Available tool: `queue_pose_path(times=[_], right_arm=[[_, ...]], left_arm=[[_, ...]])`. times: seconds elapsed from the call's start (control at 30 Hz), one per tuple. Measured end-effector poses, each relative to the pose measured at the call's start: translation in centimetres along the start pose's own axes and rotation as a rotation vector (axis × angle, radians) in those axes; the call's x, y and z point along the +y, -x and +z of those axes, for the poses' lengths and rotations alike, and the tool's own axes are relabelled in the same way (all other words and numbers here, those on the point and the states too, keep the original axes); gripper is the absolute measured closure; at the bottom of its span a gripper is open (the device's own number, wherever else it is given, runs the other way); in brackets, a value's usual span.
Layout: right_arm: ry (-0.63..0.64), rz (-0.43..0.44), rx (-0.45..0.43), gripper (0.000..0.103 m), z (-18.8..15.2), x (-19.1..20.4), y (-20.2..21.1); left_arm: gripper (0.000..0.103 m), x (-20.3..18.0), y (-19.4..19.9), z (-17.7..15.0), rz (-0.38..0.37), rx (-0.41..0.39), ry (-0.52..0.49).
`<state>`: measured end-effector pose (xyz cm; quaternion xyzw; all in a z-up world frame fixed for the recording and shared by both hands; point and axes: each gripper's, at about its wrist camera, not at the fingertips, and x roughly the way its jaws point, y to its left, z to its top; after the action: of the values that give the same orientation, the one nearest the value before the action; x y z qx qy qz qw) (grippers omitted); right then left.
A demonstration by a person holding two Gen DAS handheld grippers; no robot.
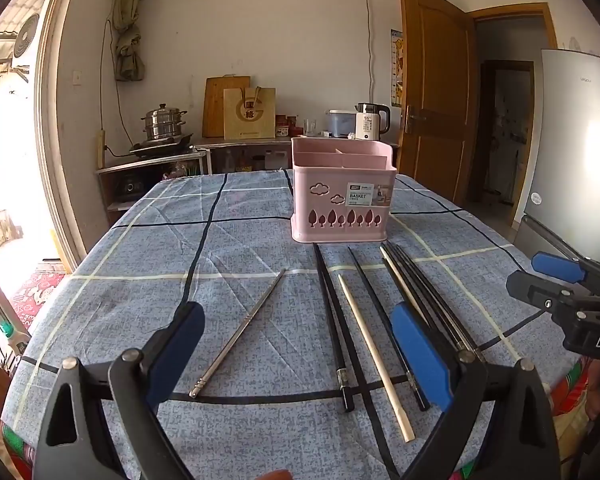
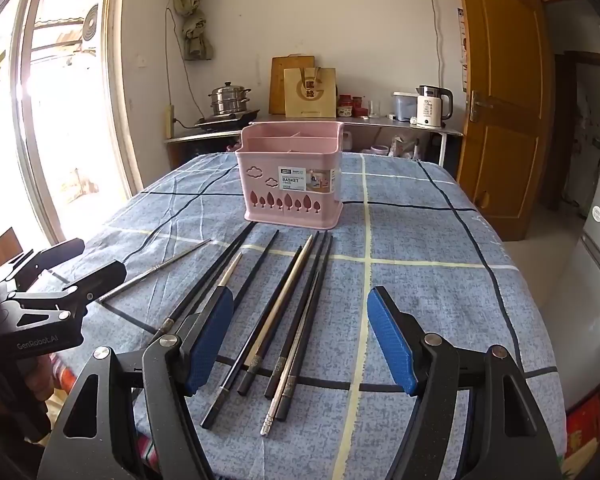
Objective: Organize utensils
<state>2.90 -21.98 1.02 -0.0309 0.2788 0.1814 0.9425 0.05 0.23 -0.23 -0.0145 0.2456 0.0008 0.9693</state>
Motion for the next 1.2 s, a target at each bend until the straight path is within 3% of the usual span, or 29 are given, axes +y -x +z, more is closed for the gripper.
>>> queue_pose_path(times=[1.2], right_arm=[[0.001,0.001,0.006,0.033,-0.11,0.15,0.06]], left_arm=[[0.006,-0.31,0.66,0.25,-0.008,0.001,0.003]])
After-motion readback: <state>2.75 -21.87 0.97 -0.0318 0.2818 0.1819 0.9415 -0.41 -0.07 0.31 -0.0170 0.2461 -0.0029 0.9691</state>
